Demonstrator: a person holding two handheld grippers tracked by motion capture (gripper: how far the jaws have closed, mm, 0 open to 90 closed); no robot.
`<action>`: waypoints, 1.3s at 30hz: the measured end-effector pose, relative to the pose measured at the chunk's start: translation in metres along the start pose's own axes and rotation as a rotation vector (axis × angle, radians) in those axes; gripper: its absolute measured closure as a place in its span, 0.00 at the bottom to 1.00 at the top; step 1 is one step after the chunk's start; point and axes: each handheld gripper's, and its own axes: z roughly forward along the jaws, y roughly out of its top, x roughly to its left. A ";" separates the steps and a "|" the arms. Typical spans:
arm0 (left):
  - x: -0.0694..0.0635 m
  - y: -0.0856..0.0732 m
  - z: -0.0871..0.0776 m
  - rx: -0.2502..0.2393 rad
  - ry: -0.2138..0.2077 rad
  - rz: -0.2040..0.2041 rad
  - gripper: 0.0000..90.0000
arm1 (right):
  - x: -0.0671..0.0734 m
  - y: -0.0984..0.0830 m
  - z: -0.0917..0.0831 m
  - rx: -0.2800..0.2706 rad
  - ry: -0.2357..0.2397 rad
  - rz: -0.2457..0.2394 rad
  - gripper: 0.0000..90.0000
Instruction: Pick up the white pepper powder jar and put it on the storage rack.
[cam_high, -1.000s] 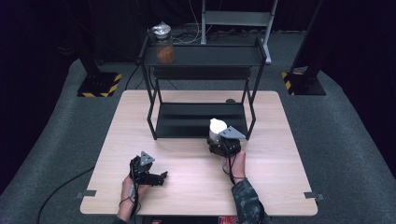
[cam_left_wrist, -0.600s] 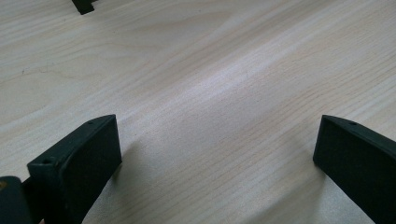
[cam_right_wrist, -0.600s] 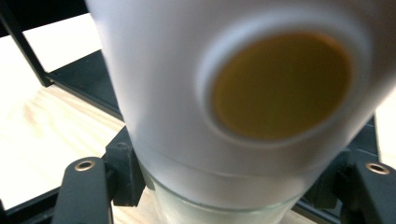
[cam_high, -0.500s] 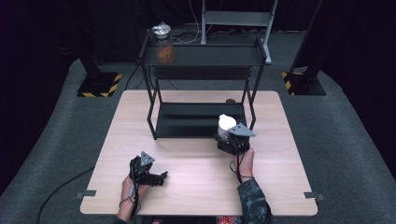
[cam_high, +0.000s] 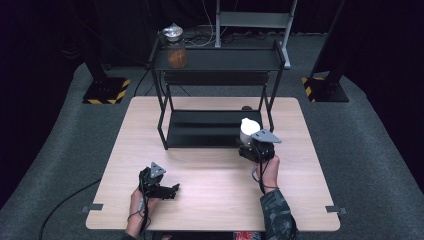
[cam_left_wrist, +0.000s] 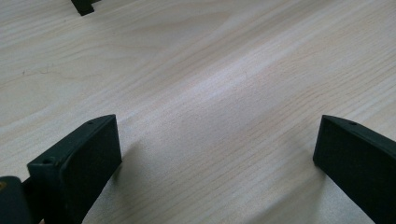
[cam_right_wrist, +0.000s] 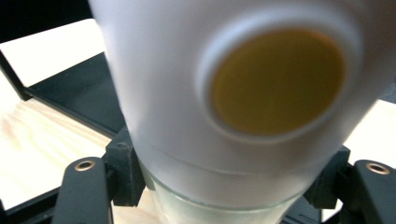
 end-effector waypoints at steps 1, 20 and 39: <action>0.000 0.000 0.000 0.000 -0.001 -0.001 0.00 | -0.001 0.001 -0.002 -0.005 -0.004 0.005 0.33; 0.000 0.000 0.000 0.000 -0.002 -0.001 0.00 | -0.016 0.016 -0.018 -0.026 -0.043 0.013 0.33; 0.000 0.000 0.000 0.000 -0.001 0.000 0.00 | -0.021 0.033 -0.024 -0.042 -0.061 -0.006 0.33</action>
